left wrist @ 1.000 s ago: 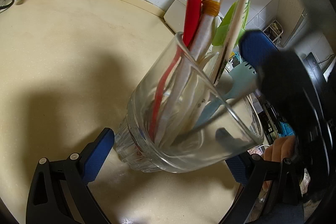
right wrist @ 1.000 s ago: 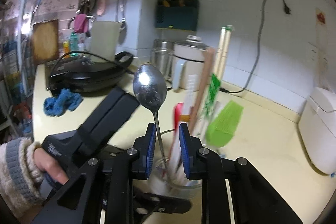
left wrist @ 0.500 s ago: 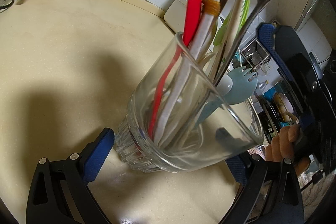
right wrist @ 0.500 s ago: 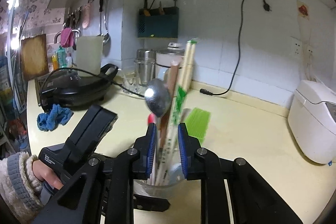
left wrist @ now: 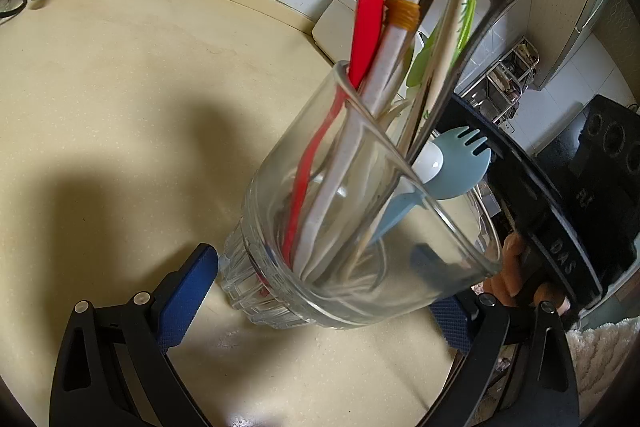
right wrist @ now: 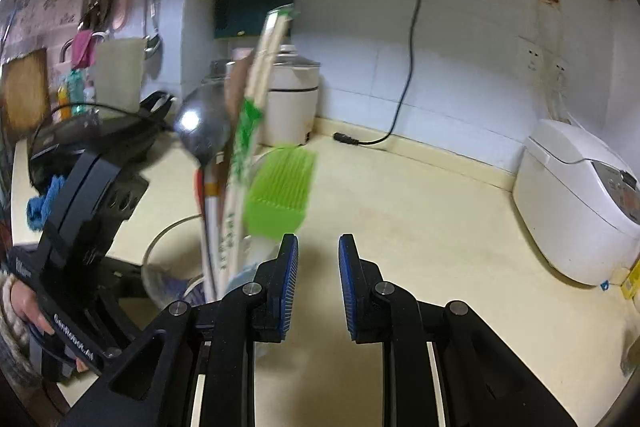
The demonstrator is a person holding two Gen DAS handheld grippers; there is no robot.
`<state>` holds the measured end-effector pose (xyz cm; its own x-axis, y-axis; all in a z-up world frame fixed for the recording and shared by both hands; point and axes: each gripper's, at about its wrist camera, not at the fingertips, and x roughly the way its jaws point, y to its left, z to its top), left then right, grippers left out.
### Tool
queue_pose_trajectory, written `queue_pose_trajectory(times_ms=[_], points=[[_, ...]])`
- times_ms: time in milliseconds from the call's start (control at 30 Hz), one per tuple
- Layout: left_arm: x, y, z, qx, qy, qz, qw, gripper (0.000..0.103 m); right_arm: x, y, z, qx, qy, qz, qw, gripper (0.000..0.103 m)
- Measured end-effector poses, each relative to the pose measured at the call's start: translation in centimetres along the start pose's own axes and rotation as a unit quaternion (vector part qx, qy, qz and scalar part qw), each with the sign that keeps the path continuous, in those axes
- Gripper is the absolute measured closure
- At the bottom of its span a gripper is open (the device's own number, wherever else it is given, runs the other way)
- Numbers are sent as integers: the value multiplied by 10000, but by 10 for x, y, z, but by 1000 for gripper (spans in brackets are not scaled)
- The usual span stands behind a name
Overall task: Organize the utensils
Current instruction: 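Withdraw the right tool from the tumbler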
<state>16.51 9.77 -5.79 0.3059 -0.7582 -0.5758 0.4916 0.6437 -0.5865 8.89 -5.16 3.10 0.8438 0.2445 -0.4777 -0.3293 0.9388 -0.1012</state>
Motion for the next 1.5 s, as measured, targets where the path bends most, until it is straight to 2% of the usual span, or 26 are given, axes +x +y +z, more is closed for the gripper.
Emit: queue_pose_trajectory(times_ms=[67,233,333,567,700,900,1067,1333,1500], points=[[0,0,0,0,0,0,10000,4,0,6,1,-145,-42,-132,9998,83],[0,0,0,0,1,-1,10000,4,-5,14,3,-256,-192,143,9994,83],[0,0,0,0,0,-1,10000,4,-7,18,4,-259,-241,604,9975,83],[0,0,0,0,1,-1,10000,4,-13,-3,6,121,-248,314,9991,83],[0,0,0,0,1,-1,10000,4,-17,-9,6,207,-253,330,9989,83],[-1,0,-1,-1,-1,-2,10000,4,-26,4,-4,-36,-241,880,9958,83],[-1,0,-1,-1,0,-1,10000,4,-29,16,-6,-250,-241,1090,9934,83],[-1,0,-1,-1,0,0,10000,4,-13,19,-3,-83,-123,1156,9932,83],[-1,0,-1,0,0,0,10000,4,-13,6,-4,194,-105,945,9953,83]])
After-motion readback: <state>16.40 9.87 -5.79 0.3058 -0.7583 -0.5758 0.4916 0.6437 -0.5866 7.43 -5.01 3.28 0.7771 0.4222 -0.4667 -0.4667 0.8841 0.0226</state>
